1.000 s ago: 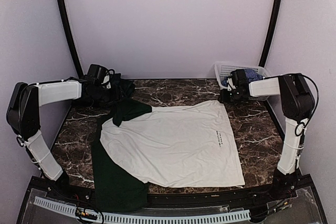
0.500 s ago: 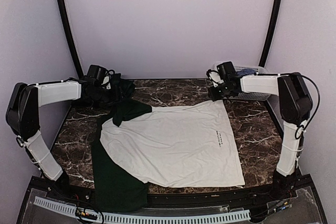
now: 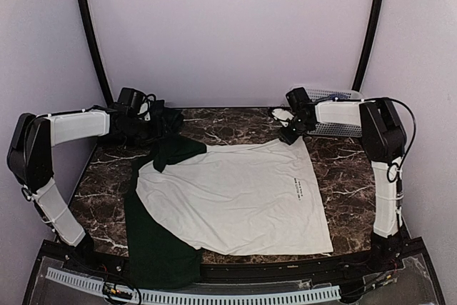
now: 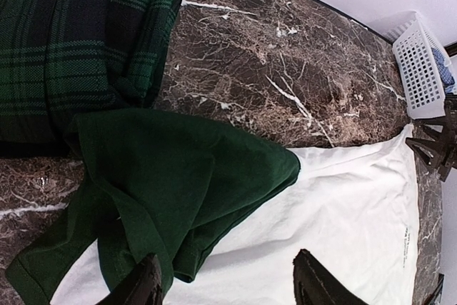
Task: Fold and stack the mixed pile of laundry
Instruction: Pick up the flattened T-shirt from the center of the board.
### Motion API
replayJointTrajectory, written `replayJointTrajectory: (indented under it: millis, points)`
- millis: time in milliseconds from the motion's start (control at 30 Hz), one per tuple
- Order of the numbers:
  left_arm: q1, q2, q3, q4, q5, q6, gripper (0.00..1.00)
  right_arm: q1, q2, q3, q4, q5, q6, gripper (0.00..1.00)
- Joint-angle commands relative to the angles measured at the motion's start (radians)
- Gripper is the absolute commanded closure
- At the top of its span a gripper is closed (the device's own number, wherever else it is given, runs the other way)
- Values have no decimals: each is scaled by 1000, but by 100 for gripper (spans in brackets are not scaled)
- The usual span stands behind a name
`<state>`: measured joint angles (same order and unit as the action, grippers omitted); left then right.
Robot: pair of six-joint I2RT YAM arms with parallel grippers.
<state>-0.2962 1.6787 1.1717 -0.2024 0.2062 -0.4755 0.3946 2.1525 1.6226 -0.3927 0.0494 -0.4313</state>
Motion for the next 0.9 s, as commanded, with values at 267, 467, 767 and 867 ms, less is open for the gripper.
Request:
replayJointTrajectory:
  millis: [267,467,767,867]
  points:
    - [2,-31,-15,5,1,17,38,-13,104,94,-42,22,-111,53]
    - [2,-39,-16,-22,-59,2,38,-12,106,88,-48,-8,-115,89]
    - [3,-101,-126,-3,-103,-91,39,3,6,22,-34,6,-89,100]
    - [3,-79,-151,21,-99,-99,40,2,-5,7,-25,14,-91,100]
